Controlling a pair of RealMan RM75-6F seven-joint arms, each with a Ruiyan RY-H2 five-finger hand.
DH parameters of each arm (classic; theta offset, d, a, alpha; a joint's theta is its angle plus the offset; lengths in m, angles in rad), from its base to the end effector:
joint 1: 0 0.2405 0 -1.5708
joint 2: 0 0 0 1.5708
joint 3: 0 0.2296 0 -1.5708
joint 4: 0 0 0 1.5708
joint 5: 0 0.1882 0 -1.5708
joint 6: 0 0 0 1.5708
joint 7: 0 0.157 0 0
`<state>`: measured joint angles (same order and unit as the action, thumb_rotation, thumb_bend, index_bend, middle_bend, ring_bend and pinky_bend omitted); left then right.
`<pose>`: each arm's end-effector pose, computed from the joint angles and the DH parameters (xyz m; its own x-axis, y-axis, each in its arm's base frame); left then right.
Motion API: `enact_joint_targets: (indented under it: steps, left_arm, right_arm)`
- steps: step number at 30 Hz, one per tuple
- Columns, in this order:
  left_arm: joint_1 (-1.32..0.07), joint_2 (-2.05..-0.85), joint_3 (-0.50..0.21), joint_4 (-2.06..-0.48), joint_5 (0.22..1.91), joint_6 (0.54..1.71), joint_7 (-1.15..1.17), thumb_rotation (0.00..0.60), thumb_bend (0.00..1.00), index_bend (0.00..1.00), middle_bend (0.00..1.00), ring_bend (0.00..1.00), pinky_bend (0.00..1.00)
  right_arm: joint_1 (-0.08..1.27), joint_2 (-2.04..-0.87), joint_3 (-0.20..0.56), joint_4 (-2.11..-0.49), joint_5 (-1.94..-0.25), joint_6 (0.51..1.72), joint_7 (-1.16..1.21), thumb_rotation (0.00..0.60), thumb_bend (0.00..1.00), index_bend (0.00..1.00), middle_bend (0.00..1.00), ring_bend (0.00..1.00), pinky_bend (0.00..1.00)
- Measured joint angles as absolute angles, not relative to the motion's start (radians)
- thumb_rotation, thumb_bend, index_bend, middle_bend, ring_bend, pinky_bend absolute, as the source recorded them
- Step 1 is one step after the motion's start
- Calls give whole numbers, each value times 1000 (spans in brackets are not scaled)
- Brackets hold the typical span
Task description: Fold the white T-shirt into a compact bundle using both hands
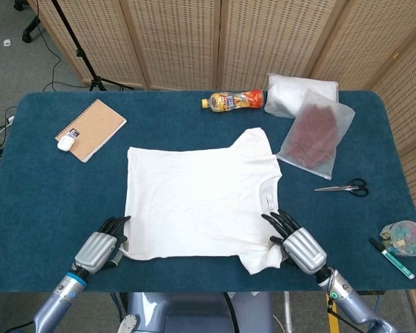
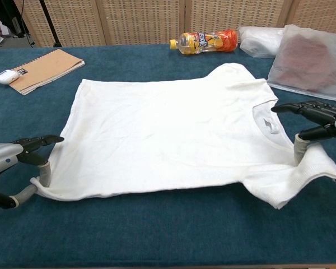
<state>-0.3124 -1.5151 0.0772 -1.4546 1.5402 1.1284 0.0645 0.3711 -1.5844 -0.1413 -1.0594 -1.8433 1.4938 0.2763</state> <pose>-0.2269 0.2013 -0.0078 0.3456 0.4100 0.8441 0.9233 -0.3092 -0.2279 -0.2242 -0.2179 0.0220 0.3291 -0.1700 0.9289 -0.7870 -0.5930 0.1703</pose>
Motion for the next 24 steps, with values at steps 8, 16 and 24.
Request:
enact_joint_targets:
  steps: [8, 16, 24]
  left_arm:
    - [-322, -1471, 90, -1479, 1560, 1127, 20, 600, 593, 723, 0, 0, 0]
    - [-332, -1375, 131, -1518, 1646, 1164, -72, 600, 595, 727, 0, 0, 0]
    - [-327, -1274, 181, -1586, 1718, 1218, -96, 600, 601, 736, 0, 0, 0]
  right_arm:
    - [366, -1563, -156, -1091, -1857, 1510, 297, 600, 724, 599, 66, 0, 0]
    - [366, -1520, -205, -1140, -1919, 1535, 331, 600, 724, 629, 117, 0, 0]
    - [384, -1478, -242, -1219, -1982, 1544, 355, 600, 724, 636, 132, 0, 0]
